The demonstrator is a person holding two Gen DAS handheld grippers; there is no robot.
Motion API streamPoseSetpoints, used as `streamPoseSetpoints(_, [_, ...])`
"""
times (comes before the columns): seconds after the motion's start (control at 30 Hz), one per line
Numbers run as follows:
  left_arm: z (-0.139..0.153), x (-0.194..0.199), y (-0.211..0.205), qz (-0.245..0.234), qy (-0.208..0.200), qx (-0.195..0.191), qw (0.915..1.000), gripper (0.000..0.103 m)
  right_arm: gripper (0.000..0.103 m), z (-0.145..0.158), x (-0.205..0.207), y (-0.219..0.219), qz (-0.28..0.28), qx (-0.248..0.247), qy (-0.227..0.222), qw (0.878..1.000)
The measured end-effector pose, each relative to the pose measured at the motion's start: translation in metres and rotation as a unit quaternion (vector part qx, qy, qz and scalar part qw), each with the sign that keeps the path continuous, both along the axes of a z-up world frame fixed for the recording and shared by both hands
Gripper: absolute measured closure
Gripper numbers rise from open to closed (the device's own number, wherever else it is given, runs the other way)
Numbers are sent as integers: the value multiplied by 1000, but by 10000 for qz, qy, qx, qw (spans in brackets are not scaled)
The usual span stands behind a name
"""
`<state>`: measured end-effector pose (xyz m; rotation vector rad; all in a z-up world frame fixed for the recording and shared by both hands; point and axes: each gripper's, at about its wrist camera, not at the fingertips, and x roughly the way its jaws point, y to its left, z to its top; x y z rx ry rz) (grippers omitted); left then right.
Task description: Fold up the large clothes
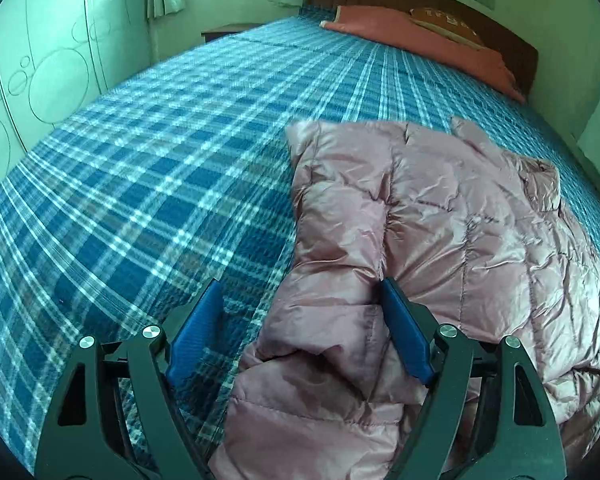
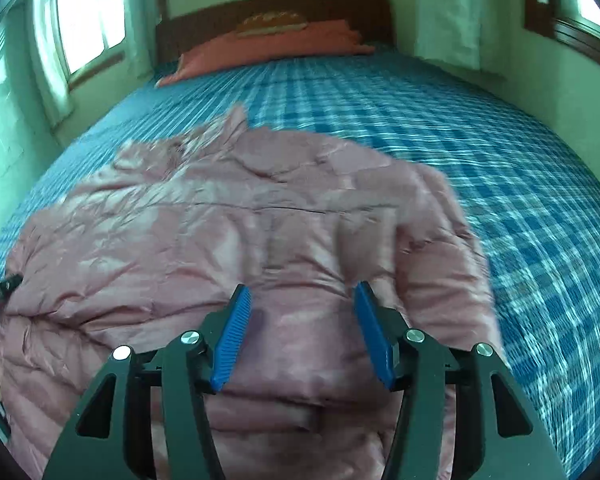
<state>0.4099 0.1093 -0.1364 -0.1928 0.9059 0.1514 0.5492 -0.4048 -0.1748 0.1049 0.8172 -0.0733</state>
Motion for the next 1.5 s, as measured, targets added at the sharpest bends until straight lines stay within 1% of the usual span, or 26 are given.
streamPoseSetpoints(0.03, [0, 0, 1, -4, 11, -8, 10000, 21, 41, -5, 2, -1, 72, 14, 51, 10000])
streamPoseSetpoints(0.1, [7, -5, 1, 35, 32, -6, 10000, 21, 41, 6, -3, -3, 53, 45, 11, 10000])
streamPoseSetpoints(0.17, [15, -17, 5, 24, -41, -68, 10000, 21, 41, 17, -16, -9, -15, 231, -52, 9997])
streamPoseSetpoints(0.23, [19, -25, 16, 10, -50, -19, 10000, 21, 41, 22, -36, -19, -25, 387, -26, 9992])
streamPoseSetpoints(0.37, [23, -72, 32, -17, 27, -111, 9999, 21, 41, 24, -80, -45, -133, 439, 127, 9989])
streamPoseSetpoints(0.47, [22, -110, 46, -10, 78, -288, 9996, 21, 41, 19, -133, -73, -370, 506, 264, 9977])
streamPoseSetpoints(0.53, [22, -144, 60, 79, 154, -465, 9988, 21, 41, 14, -162, -90, -534, 584, 358, 9962])
streamPoseSetpoints(0.6, [18, -178, 74, 211, 233, -768, 9966, 21, 41, 9, -196, -110, -752, 714, 398, 9938])
streamPoseSetpoints(0.63, [17, -195, 80, 282, 268, -936, 9948, 21, 41, 7, -208, -117, -821, 789, 418, 9926])
streamPoseSetpoints(0.7, [12, -226, 91, 397, 361, -1276, 9904, 21, 41, -2, -239, -134, -997, 1114, 479, 9876])
streamPoseSetpoints(0.73, [10, -244, 96, 455, 358, -1458, 9876, 21, 41, -8, -256, -141, -1069, 1343, 508, 9839])
streamPoseSetpoints(0.77, [10, -261, 99, 547, 328, -1548, 9859, 21, 41, -11, -267, -144, -1081, 1511, 499, 9813])
streamPoseSetpoints(0.8, [9, -273, 101, 608, 323, -1635, 9841, 21, 41, -16, -284, -147, -1071, 1732, 445, 9780])
streamPoseSetpoints(0.83, [8, -290, 103, 633, 278, -1839, 9805, 21, 41, -17, -296, -147, -1061, 1854, 356, 9763])
streamPoseSetpoints(0.9, [5, -316, 103, 733, 236, -2163, 9733, 21, 41, -20, -316, -146, -977, 2123, 335, 9717])
streamPoseSetpoints(0.93, [3, -328, 103, 779, 190, -2370, 9682, 21, 41, -23, -325, -144, -904, 2362, 311, 9670])
streamPoseSetpoints(1.0, [4, -347, 98, 811, 56, -2567, 9631, 21, 41, -28, -339, -141, -860, 2704, 237, 9586])
streamPoseSetpoints(1.03, [4, -355, 94, 826, 11, -2652, 9606, 21, 41, -28, -349, -142, -840, 2782, 166, 9567])
streamPoseSetpoints(1.17, [-1, -372, 82, 915, -155, -3118, 9456, 21, 40, -34, -364, -135, -754, 3239, -23, 9431])
streamPoseSetpoints(1.27, [-4, -378, 79, 984, -272, -3249, 9402, 21, 39, -34, -373, -132, -750, 3518, -191, 9329])
streamPoseSetpoints(1.33, [-6, -373, 78, 1063, -306, -3365, 9352, 21, 39, -36, -375, -129, -705, 3818, -263, 9212])
streamPoseSetpoints(1.4, [-7, -367, 77, 1116, -399, -3471, 9303, 21, 39, -39, -372, -121, -599, 4046, -257, 9122])
streamPoseSetpoints(1.43, [-7, -365, 76, 1120, -420, -3496, 9292, 22, 39, -41, -370, -118, -601, 4082, -246, 9106])
streamPoseSetpoints(1.5, [-8, -363, 72, 1027, -423, -3631, 9251, 28, 40, -40, -365, -111, -599, 4027, -275, 9129])
